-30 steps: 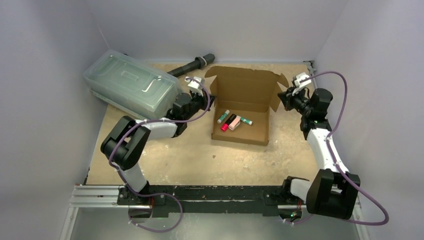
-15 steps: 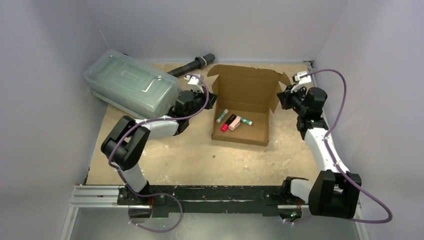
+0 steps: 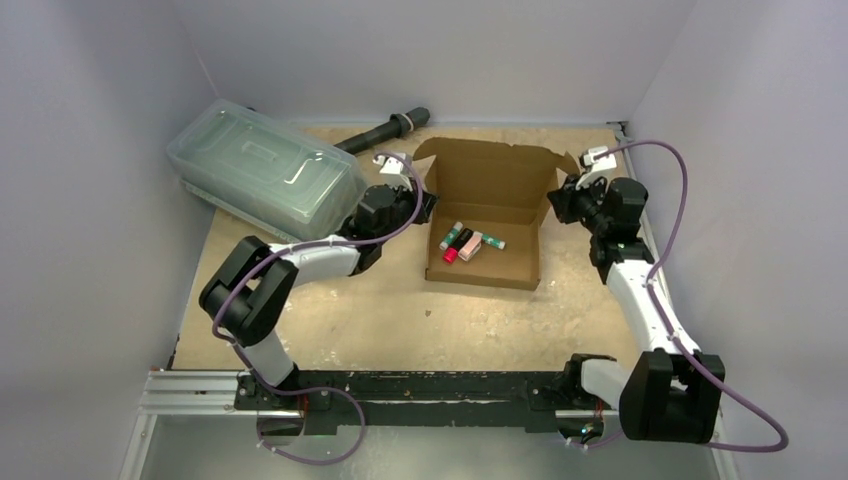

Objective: Fold the paper box

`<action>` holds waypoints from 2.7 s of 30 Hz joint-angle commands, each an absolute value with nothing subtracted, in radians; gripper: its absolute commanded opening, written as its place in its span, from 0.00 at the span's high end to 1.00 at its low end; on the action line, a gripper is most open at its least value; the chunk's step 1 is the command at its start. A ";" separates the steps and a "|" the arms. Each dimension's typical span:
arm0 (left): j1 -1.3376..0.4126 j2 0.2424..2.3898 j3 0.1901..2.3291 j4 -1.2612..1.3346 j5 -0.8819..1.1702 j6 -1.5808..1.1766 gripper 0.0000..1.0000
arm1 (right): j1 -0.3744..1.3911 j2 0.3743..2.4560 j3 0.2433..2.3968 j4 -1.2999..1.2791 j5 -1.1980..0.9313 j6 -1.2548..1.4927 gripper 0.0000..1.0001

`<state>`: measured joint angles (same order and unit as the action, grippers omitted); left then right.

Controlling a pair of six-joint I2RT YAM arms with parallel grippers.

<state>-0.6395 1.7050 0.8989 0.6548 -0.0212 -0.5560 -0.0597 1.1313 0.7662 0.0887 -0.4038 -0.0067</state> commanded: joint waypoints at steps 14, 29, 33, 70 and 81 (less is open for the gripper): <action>-0.720 1.637 0.739 0.653 -0.104 -0.470 1.00 | -0.032 1.087 0.668 -0.034 -0.442 -0.045 0.87; -0.766 1.622 0.690 0.663 -0.214 -0.424 1.00 | -0.032 1.038 0.667 -0.155 -0.434 -0.176 0.82; -0.766 1.624 0.695 0.651 -0.193 -0.418 1.00 | -0.034 1.020 0.709 -0.246 -0.467 -0.278 0.67; -0.737 0.983 0.822 -0.149 0.038 -0.439 0.60 | -0.052 1.109 1.149 -0.810 -0.728 -0.590 0.68; -0.729 1.550 0.933 0.145 0.244 -0.425 0.79 | 0.093 1.473 1.059 -0.673 -0.537 -0.577 0.95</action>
